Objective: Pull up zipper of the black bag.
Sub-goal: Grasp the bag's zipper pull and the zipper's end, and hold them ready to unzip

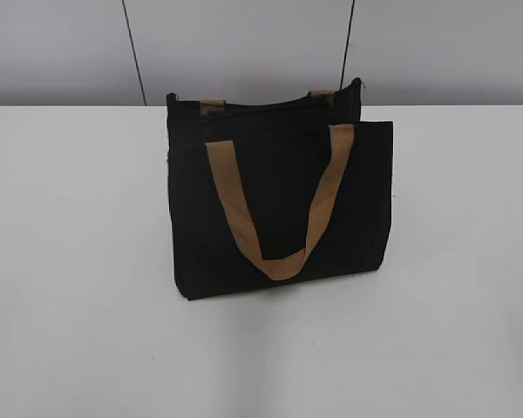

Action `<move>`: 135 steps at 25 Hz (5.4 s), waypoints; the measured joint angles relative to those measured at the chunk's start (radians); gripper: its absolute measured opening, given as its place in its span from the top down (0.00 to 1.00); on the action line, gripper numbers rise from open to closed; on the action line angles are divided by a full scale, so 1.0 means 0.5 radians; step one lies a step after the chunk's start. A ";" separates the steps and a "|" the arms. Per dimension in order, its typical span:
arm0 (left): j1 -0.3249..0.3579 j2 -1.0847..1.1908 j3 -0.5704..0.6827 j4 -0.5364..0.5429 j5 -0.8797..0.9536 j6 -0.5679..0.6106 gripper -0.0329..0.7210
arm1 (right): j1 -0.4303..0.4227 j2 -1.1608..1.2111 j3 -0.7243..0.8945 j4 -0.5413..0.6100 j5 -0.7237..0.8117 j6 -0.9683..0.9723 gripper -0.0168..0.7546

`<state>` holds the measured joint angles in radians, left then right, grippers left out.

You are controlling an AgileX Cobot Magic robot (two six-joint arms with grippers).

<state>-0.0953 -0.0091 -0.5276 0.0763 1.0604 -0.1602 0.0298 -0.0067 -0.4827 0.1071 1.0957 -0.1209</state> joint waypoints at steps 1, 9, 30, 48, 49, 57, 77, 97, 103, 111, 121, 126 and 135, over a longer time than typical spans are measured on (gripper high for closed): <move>0.000 0.000 0.000 0.000 0.000 0.000 0.64 | 0.000 0.000 0.000 0.000 0.000 0.000 0.48; 0.000 0.000 0.000 0.000 0.000 0.000 0.64 | 0.000 0.000 0.000 0.000 0.000 0.000 0.48; 0.000 0.708 -0.104 0.003 -1.154 0.198 0.61 | 0.000 0.000 0.000 0.000 0.000 0.000 0.48; -0.296 2.098 0.329 0.023 -3.104 0.209 0.60 | 0.000 0.000 0.000 0.000 0.000 0.000 0.48; -0.315 2.190 0.361 0.031 -3.233 0.203 0.60 | 0.000 0.000 0.000 0.000 0.000 0.000 0.48; -0.354 2.907 0.453 0.389 -3.895 0.172 0.60 | 0.000 0.000 0.000 0.000 0.000 0.000 0.48; -0.354 3.874 0.156 0.965 -4.322 0.096 0.38 | 0.000 0.000 0.000 0.000 0.000 0.000 0.48; -0.354 4.125 -0.166 1.128 -4.301 0.081 0.80 | 0.000 0.000 0.000 0.000 0.000 0.000 0.48; -0.354 4.107 -0.166 1.128 -4.292 0.016 0.93 | 0.000 0.000 0.000 0.000 0.000 0.000 0.48; -0.354 3.720 -0.107 1.117 -4.061 0.015 0.94 | 0.000 0.000 0.000 0.000 0.000 0.000 0.48; -0.354 3.114 -0.099 1.101 -3.722 0.015 0.94 | 0.000 0.000 0.000 0.000 0.000 0.000 0.48; -0.364 3.033 -0.099 1.092 -3.715 -0.032 0.94 | 0.000 0.000 0.000 0.000 0.000 0.000 0.48; -0.397 2.974 -0.099 1.092 -3.723 -0.075 0.94 | 0.000 0.149 -0.002 0.241 -0.006 -0.173 0.48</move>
<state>-0.2937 1.4782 -0.5771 0.6223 -0.8011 -0.1978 0.0298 0.0676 -0.4836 0.2276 1.0927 -0.2076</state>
